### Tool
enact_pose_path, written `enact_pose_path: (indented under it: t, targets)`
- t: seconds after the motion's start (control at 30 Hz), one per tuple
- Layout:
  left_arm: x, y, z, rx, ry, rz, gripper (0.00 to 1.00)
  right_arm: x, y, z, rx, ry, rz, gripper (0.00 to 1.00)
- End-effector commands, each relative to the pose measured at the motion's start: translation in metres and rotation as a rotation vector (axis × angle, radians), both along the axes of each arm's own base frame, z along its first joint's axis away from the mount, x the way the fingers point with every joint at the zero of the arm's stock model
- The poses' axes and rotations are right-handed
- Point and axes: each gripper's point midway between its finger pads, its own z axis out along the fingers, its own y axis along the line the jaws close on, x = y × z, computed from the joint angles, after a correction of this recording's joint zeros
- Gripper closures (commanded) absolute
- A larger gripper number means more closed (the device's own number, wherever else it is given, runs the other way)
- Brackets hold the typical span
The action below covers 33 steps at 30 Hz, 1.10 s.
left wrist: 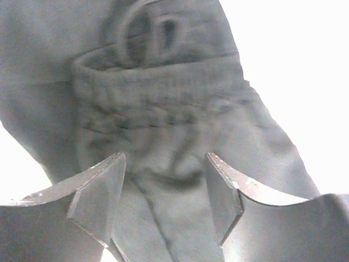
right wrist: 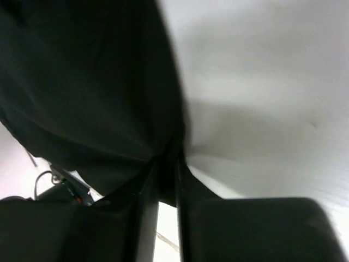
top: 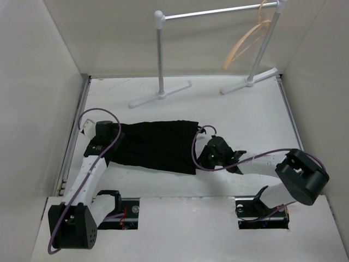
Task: Place the trousers on the hanger
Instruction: Fold the trousers at the center of the board.
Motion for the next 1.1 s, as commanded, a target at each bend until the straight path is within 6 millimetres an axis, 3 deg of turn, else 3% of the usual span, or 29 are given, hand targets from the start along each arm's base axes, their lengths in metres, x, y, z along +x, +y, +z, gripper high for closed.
enact_pose_path:
  t: [0.0,0.07,0.17,0.3,0.43,0.53,0.6,0.63,0.73,0.8,0.87,0.97,1.07]
  targets:
    - [0.012,-0.01,0.05,0.026,-0.13,-0.039,0.47,0.007,0.0,0.014,0.09,-0.018,-0.057,0.83]
    - [0.015,-0.025,0.051,0.043,-0.141,-0.081,0.55,0.009,-0.01,0.019,0.085,-0.037,-0.091,0.84]
    - [0.02,-0.049,0.033,0.054,-0.089,-0.151,0.67,0.006,-0.024,0.02,0.049,-0.046,-0.09,0.85]
    - [0.034,-0.07,0.016,0.037,-0.07,-0.201,0.69,-0.008,-0.039,0.018,-0.001,-0.034,-0.084,0.84]
    - [0.046,-0.066,-0.005,0.067,-0.019,-0.198,0.69,-0.015,-0.057,0.022,-0.023,-0.05,-0.117,0.77]
    - [0.06,-0.054,0.0,0.085,-0.037,-0.173,0.69,-0.007,-0.068,0.037,-0.024,-0.087,-0.147,0.59]
    - [0.066,-0.053,0.005,0.085,-0.062,-0.172,0.68,0.007,-0.073,0.061,-0.018,-0.153,-0.154,0.44]
    - [0.067,-0.052,0.005,0.086,-0.068,-0.168,0.68,0.016,-0.074,0.075,-0.015,-0.19,-0.154,0.43]
    - [0.065,-0.042,-0.007,0.083,-0.05,-0.14,0.66,0.048,-0.064,0.114,0.001,-0.288,-0.12,0.59]
    - [0.061,-0.039,-0.014,0.08,-0.036,-0.132,0.65,0.069,-0.046,0.134,0.022,-0.329,-0.066,0.72]
    - [0.057,-0.036,-0.016,0.078,-0.037,-0.127,0.64,0.091,-0.026,0.147,0.056,-0.364,-0.03,0.77]
    - [0.052,-0.037,-0.012,0.071,-0.053,-0.132,0.61,0.122,-0.004,0.146,0.084,-0.355,-0.012,0.77]
    - [0.046,-0.037,-0.011,0.068,-0.059,-0.139,0.59,0.151,0.007,0.122,0.078,-0.314,-0.03,0.77]
